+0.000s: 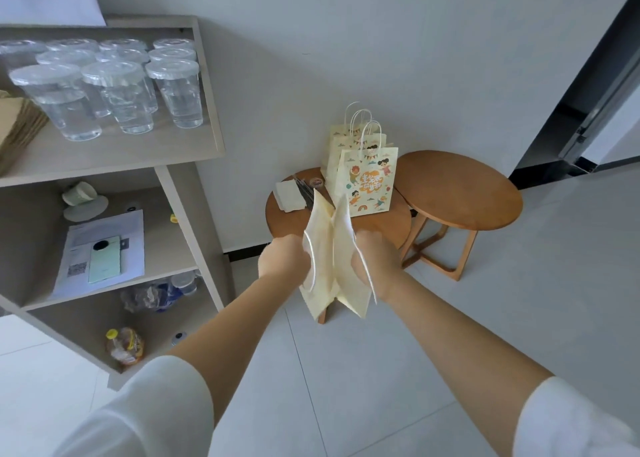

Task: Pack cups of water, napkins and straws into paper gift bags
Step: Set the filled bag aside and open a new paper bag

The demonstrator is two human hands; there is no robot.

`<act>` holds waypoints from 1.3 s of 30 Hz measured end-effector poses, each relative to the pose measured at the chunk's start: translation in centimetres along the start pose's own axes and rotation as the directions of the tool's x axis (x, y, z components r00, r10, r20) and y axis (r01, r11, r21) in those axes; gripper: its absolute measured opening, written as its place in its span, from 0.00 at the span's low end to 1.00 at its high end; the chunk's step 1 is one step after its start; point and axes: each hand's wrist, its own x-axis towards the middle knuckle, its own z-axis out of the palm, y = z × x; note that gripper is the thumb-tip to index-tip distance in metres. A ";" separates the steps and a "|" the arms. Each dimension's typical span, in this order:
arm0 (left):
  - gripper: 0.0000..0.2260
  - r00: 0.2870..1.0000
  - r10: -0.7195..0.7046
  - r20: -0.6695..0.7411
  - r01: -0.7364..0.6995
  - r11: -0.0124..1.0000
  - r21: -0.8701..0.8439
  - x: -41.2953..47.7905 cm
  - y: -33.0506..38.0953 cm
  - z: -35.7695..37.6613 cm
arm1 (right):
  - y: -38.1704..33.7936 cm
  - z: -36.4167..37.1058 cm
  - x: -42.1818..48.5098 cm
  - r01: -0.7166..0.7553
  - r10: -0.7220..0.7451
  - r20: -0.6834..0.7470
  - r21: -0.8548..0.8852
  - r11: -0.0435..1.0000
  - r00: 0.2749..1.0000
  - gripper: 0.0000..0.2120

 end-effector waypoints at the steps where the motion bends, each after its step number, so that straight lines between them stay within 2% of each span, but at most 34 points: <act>1: 0.07 1.000 -0.010 -0.002 0.010 1.000 0.008 0.6 -0.5 -0.2 | 0.3 -0.3 0.3 -0.038 0.037 -0.008 -0.081 0.996 0.999 0.11; 6: 0.07 0.997 -0.081 -0.013 0.081 0.997 -0.007 3.2 -2.5 -2.1 | 0.9 -1.2 1.5 -0.135 0.133 -0.027 -0.291 0.947 0.991 0.13; 12: 0.07 0.987 -0.155 -0.041 0.157 0.986 0.060 5.7 -4.2 -4.9 | 0.6 -1.9 2.8 -0.190 0.203 -0.012 -0.402 0.896 0.979 0.13; 18: 0.03 0.995 -0.095 -0.032 0.096 0.995 0.038 5.7 -3.3 -4.4 | -0.2 -1.6 3.6 -0.166 0.168 -0.027 -0.370 0.914 0.985 0.13; 23: 0.11 0.999 -0.037 0.026 0.036 0.999 0.038 5.0 -2.2 -2.8 | -0.5 -0.6 3.5 -0.115 0.109 -0.038 -0.354 0.928 0.993 0.12; 29: 0.04 0.999 0.011 0.036 -0.017 0.985 0.173 5.7 -2.9 -2.2 | 0.0 0.8 3.9 -0.141 0.149 -0.008 -0.379 0.915 0.989 0.11; 34: 0.09 0.999 -0.013 0.034 0.002 0.956 0.295 7.8 -5.3 -2.3 | 0.9 1.6 4.8 -0.195 0.225 0.032 -0.390 0.900 0.974 0.12; 37: 0.06 0.997 -0.040 0.064 0.023 0.968 0.249 9.0 -5.9 -1.3 | 0.8 2.3 5.8 -0.192 0.216 0.044 -0.314 0.930 0.975 0.11; 39: 0.05 0.992 -0.073 0.106 0.056 0.986 0.155 9.8 -5.9 -0.5 | 0.7 2.9 6.9 -0.195 0.212 0.064 -0.206 0.959 0.975 0.10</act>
